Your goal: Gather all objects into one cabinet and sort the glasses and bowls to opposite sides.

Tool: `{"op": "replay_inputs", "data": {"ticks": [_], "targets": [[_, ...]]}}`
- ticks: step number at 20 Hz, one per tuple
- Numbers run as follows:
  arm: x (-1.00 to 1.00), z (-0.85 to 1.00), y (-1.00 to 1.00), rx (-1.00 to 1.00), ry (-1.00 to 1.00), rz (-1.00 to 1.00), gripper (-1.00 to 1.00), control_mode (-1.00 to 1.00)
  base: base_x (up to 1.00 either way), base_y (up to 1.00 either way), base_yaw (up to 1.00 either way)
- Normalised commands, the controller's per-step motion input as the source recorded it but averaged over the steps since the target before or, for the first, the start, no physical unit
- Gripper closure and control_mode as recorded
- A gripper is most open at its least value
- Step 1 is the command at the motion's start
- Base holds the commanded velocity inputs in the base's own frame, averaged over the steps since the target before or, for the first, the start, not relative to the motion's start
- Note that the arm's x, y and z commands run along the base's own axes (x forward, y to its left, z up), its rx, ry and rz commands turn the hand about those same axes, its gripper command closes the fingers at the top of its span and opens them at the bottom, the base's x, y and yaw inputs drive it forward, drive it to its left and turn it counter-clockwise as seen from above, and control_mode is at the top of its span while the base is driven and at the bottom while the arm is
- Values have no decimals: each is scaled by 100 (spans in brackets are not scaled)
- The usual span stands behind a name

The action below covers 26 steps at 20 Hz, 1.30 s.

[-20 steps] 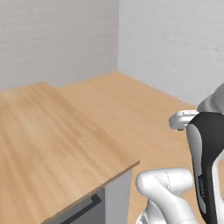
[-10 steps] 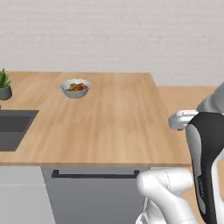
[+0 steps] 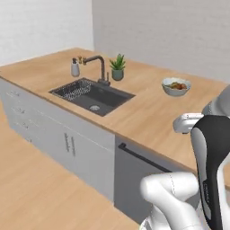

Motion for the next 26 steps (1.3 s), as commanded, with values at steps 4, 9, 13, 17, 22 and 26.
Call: {"op": "replay_inputs", "data": {"ticks": [4,9,13,17,22,26], "targets": [[0,0,0,0,0,0,-100,100,-12,0,100],[0,0,0,0,0,0,-100,100,-10,0,100],[0,0,0,0,0,0,-100,100,2,-1,79],[0,0,0,0,0,0,-100,100,38,0,24],[0,0,0,0,0,0,-100,100,91,0,3],[0,0,0,0,0,0,-100,100,100,0,0]]}}
